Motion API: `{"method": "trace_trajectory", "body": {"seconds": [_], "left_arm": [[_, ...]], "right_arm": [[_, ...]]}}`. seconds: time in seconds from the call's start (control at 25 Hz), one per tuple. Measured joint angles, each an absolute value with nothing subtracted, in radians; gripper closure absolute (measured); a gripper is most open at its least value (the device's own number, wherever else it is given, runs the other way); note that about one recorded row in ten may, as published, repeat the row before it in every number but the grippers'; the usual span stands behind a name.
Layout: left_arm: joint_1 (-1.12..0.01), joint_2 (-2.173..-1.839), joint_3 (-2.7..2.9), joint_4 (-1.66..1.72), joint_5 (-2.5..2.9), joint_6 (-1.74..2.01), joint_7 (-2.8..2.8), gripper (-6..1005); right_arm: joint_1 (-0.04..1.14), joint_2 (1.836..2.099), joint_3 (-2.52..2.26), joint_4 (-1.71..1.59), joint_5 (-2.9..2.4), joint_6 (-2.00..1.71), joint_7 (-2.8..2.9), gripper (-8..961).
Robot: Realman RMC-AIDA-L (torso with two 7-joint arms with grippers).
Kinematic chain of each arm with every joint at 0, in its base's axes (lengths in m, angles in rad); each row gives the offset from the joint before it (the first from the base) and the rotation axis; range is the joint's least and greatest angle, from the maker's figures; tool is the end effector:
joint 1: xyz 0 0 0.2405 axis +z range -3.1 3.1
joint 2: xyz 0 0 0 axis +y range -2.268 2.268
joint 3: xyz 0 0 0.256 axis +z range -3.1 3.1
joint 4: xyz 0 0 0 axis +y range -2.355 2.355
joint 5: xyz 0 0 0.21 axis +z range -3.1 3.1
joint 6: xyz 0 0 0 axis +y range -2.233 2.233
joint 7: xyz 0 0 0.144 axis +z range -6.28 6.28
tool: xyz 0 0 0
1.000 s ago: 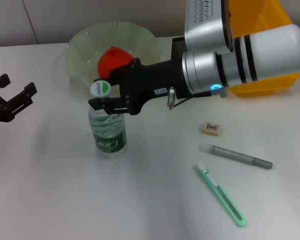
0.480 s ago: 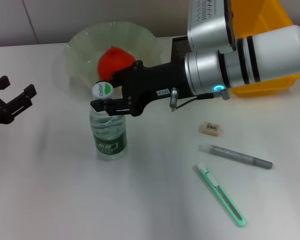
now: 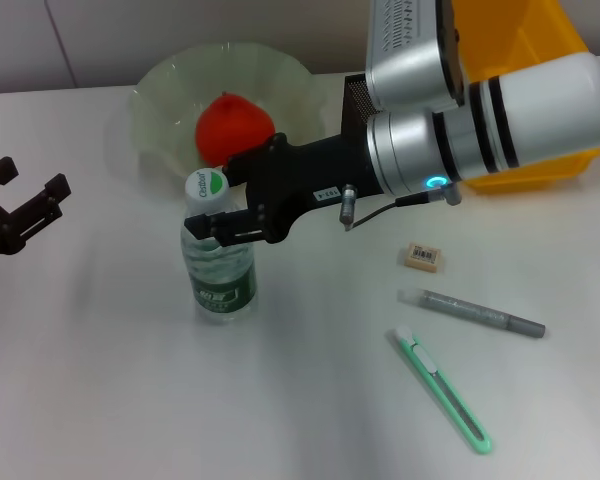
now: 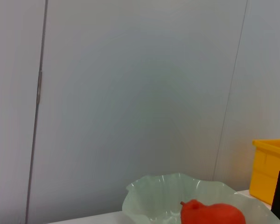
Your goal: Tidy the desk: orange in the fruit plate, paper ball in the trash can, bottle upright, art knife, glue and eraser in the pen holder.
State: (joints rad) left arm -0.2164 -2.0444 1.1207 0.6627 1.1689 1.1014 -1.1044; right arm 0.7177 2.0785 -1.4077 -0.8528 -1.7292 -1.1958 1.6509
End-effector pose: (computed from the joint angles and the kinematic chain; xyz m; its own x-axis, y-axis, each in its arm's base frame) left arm -0.3258 0.3168 0.0251 0.6765 0.2068 0.7068 0.6802 -0.5433 -0.4921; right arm 0.1224 0.3764 -0.0637 0.9347 -0.1373 -0.3279 -0.1836 -0.9763 -0.1144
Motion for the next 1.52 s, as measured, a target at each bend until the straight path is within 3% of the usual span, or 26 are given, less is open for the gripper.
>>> {"method": "trace_trajectory", "body": {"seconds": [1.16,1.52], "left_arm": [[-0.216,-2.039,1.120,0.664,1.166,1.117,-1.111,232],[-0.216,-2.039,1.120,0.675,1.161,1.118,-1.114,232]], "right_arm": [[0.669,2.081,-1.391,-0.991,-1.736,-1.233,1.679,407],[0.607,2.080,-1.391,-1.127,-1.736,-1.235,1.693,409]]}}
